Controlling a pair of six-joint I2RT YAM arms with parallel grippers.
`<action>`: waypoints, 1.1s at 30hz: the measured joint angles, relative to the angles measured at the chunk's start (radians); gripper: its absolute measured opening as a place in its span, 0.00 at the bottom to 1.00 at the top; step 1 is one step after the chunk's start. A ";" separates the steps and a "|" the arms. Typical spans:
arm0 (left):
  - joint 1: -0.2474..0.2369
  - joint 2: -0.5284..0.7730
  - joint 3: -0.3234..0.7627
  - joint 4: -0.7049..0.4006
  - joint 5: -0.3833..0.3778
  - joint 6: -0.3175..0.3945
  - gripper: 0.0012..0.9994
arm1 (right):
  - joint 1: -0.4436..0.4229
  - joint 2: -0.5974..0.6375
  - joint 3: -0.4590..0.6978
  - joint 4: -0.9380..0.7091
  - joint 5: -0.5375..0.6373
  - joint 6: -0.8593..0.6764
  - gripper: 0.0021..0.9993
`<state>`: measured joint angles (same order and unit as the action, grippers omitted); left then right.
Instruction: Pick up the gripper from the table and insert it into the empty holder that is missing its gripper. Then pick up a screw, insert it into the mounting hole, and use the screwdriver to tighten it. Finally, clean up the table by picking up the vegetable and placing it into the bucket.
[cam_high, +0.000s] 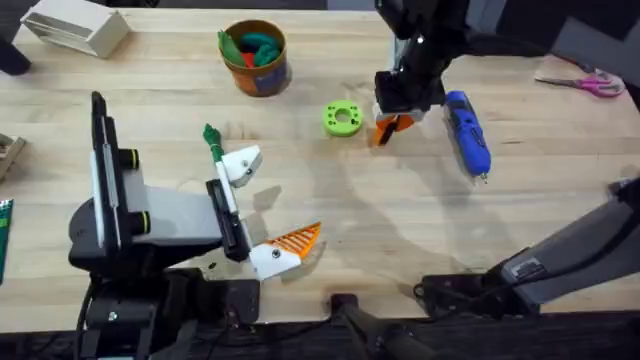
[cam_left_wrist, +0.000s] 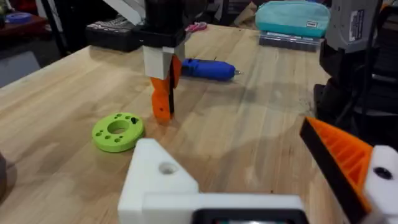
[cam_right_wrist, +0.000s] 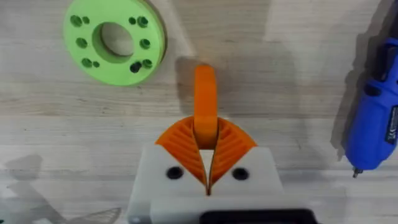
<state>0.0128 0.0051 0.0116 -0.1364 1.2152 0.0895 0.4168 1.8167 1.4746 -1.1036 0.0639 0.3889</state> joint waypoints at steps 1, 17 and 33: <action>0.000 0.000 0.000 0.000 0.000 0.000 0.99 | 0.000 -0.002 0.000 -0.005 0.000 0.000 0.02; 0.000 0.000 0.000 0.000 0.000 0.000 0.99 | -0.001 -0.384 0.012 0.024 -0.043 -0.004 0.02; 0.000 0.000 0.000 0.000 0.000 0.000 0.99 | -0.057 -0.495 -0.491 0.645 -0.497 0.001 0.02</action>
<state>0.0128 0.0051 0.0116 -0.1361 1.2152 0.0895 0.3600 1.3216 0.9834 -0.4587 -0.4327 0.3901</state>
